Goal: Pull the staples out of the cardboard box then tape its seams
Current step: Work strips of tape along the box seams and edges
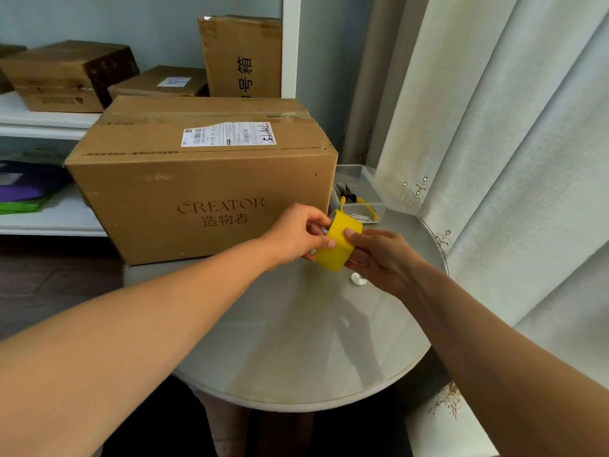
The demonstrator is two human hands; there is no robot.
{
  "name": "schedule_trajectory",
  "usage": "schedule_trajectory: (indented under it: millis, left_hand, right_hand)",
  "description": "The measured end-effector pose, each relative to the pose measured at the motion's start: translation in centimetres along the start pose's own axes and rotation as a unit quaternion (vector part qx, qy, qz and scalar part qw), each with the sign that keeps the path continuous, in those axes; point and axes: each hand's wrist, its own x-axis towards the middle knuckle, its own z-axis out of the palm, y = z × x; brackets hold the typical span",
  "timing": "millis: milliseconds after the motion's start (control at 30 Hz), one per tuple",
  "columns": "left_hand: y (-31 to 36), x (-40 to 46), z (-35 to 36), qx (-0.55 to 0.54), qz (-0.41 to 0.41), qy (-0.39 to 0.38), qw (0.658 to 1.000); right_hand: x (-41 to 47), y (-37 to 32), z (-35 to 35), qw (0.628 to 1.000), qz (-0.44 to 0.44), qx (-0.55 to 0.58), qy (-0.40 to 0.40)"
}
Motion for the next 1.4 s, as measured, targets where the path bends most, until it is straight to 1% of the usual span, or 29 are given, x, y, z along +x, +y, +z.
schedule_trajectory:
  millis: [67,133,233,267,333,400,467,567,633,733,800,833,900,967,1033,1133,1200,1267,1333,1400]
  left_hand:
    - [0.1,0.0,-0.1,0.021,0.007,-0.003,1.0]
    - [0.2,0.2,-0.1,0.028,0.024,0.005,0.999]
    - [0.1,0.6,0.1,0.044,0.056,0.026,0.997]
    - [-0.1,0.6,0.0,0.047,0.053,0.017,0.997]
    - [-0.5,0.5,-0.1,0.042,0.037,-0.028,0.998]
    - [-1.1,0.2,-0.1,0.069,0.064,-0.075,0.993]
    - [-1.5,0.2,-0.1,0.1,0.106,-0.082,0.986]
    - [-1.5,0.3,-0.2,0.129,0.139,-0.072,0.979]
    - [-1.2,0.1,-0.2,0.193,0.157,-0.065,0.966]
    - [-0.5,-0.1,0.2,0.311,0.151,-0.033,0.938]
    - [-0.4,0.0,0.7,0.348,0.164,-0.024,0.923]
    - [-0.3,0.0,0.8,0.352,0.173,-0.032,0.919]
    - [-0.6,0.0,0.6,0.338,0.179,-0.057,0.922]
    - [-1.2,0.1,0.4,0.283,0.168,-0.068,0.942]
    - [-2.0,0.2,0.3,0.201,0.149,-0.063,0.966]
    - [-3.0,0.2,0.0,0.118,0.123,-0.039,0.985]
    - [-3.1,0.0,-0.3,0.058,0.13,-0.029,0.989]
    - [-3.0,-0.1,-0.4,0.021,0.137,-0.027,0.99]
    - [-3.0,-0.1,-0.5,0.011,0.135,-0.021,0.991]
    - [-3.2,0.1,-0.6,0.018,0.133,-0.02,0.991]
  right_hand:
    - [-0.2,0.1,-0.1,0.999,0.009,0.034,-0.028]
    - [-0.2,0.3,0.0,0.998,0.007,0.057,-0.035]
    - [0.2,0.1,0.4,0.997,0.013,0.077,-0.002]
    - [0.5,0.0,0.6,0.996,0.021,0.087,0.018]
    - [1.0,-0.4,1.0,0.993,0.035,0.104,0.036]
    - [1.3,-0.7,1.3,0.992,0.04,0.118,0.034]
    - [1.3,-1.0,1.5,0.988,0.06,0.141,0.034]
    - [1.3,-1.2,1.0,0.976,0.081,0.199,0.031]
    - [1.3,-0.9,0.9,0.971,0.104,0.212,0.026]
    - [1.3,-0.7,1.2,0.974,0.102,0.203,-0.011]
    - [1.5,-0.6,1.4,0.975,0.087,0.203,-0.042]
    - [1.5,-0.5,1.4,0.973,0.081,0.21,-0.051]
    - [1.4,-0.4,1.1,0.973,0.059,0.212,-0.077]
    - [1.2,-0.3,0.7,0.973,0.022,0.199,-0.11]
    - [1.0,-0.6,0.7,0.973,0.002,0.193,-0.126]
    - [0.5,-1.4,1.5,0.979,-0.059,0.14,-0.137]
    - [0.1,-1.6,2.2,0.978,-0.098,0.114,-0.145]
    - [-0.2,-1.6,2.4,0.975,-0.118,0.098,-0.16]
    - [-0.2,-1.7,2.5,0.973,-0.125,0.098,-0.167]
    - [-0.1,-1.6,2.6,0.974,-0.128,0.1,-0.156]
